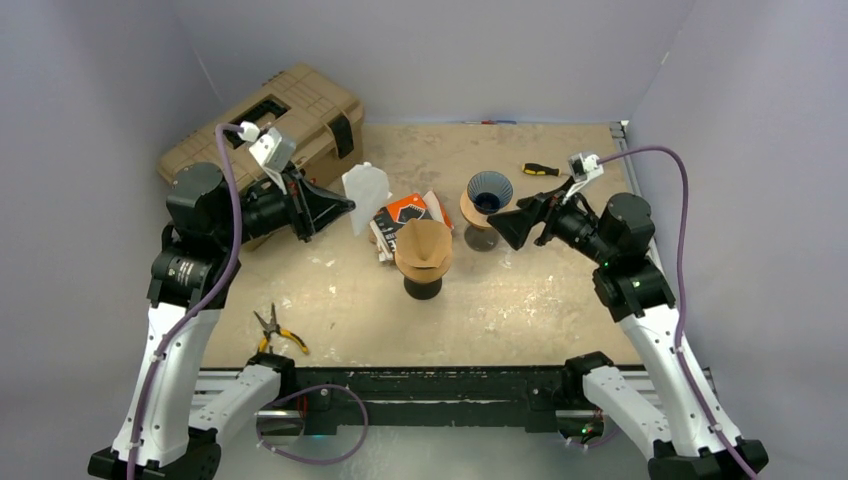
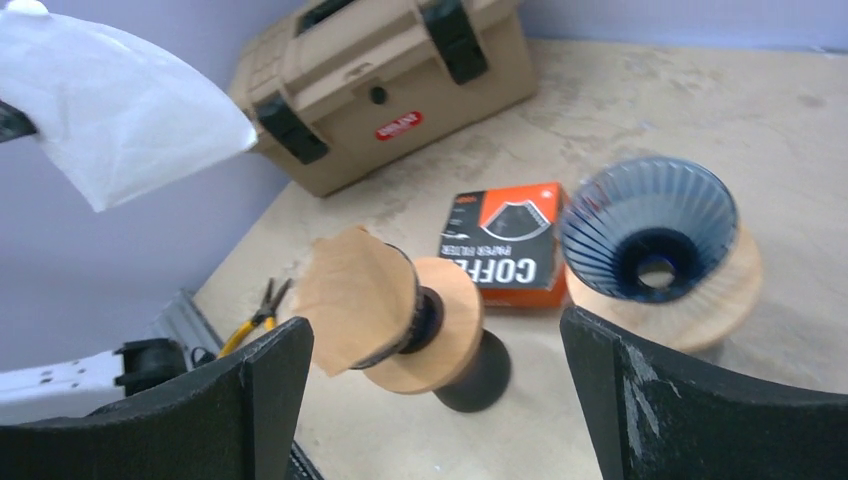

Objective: Place the coffee filter in the dripper

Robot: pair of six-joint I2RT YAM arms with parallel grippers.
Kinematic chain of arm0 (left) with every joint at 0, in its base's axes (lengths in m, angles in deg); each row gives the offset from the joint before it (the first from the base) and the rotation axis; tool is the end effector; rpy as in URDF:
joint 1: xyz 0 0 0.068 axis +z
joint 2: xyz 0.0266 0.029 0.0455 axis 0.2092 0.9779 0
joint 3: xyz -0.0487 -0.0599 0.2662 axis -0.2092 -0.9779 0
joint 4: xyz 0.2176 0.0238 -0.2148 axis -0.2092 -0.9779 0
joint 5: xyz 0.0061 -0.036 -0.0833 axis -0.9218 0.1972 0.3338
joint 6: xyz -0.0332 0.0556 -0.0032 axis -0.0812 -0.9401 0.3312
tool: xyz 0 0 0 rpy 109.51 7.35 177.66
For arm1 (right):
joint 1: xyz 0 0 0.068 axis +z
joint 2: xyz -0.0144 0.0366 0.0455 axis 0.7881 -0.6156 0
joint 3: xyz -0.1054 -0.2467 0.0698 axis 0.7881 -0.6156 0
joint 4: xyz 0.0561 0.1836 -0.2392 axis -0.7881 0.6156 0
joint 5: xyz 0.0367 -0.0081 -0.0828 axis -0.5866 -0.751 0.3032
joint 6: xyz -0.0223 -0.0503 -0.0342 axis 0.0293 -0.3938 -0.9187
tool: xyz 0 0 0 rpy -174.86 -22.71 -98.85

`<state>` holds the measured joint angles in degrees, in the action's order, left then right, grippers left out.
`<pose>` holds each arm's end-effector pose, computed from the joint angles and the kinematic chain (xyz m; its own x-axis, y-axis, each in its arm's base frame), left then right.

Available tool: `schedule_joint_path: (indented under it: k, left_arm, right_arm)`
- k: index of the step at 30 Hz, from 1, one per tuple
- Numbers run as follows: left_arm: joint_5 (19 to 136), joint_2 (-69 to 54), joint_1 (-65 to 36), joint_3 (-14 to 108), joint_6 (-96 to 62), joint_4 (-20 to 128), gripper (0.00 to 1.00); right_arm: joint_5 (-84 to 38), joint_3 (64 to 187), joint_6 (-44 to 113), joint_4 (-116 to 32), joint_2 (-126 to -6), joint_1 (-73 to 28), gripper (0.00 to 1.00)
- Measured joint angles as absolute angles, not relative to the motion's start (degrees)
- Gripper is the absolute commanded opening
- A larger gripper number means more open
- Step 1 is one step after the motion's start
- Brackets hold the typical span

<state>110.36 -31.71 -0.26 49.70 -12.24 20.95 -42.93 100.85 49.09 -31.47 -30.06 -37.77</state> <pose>0.1932 -0.0761 0.4810 -0.3397 -0.1424 -0.9297 0.7306 0.5826 -0.3562 0.2207 0.0801 0.3832 -0.3262 0.2499 -0.9117 -0.5856 0.7037 0.4024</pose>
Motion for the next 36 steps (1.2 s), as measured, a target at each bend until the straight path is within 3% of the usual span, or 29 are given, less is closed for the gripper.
schedule_joint_path:
  k: [9, 16, 26, 36]
  left_arm:
    - [128.46, -32.63, -0.28, 47.19, -8.37, 25.52, 0.00]
    - [135.76, -36.15, -0.42, 41.66, -0.50, 32.71, 0.00]
    - [137.96, -33.94, -1.71, 42.16, 2.49, 35.79, 0.00]
    - [131.17, -15.38, -9.81, 57.22, -6.34, 22.33, 0.00]
  right_arm:
    - [-59.06, 102.17, 49.77, -38.24, -33.84, -37.77, 0.98]
    - [-67.82, 101.20, 53.61, -46.29, -34.10, -37.70, 0.97]
    - [-70.71, 100.35, 59.82, -54.94, -38.48, -37.27, 0.95]
    - [-63.73, 104.33, 60.39, -50.07, -41.51, -37.22, 0.99]
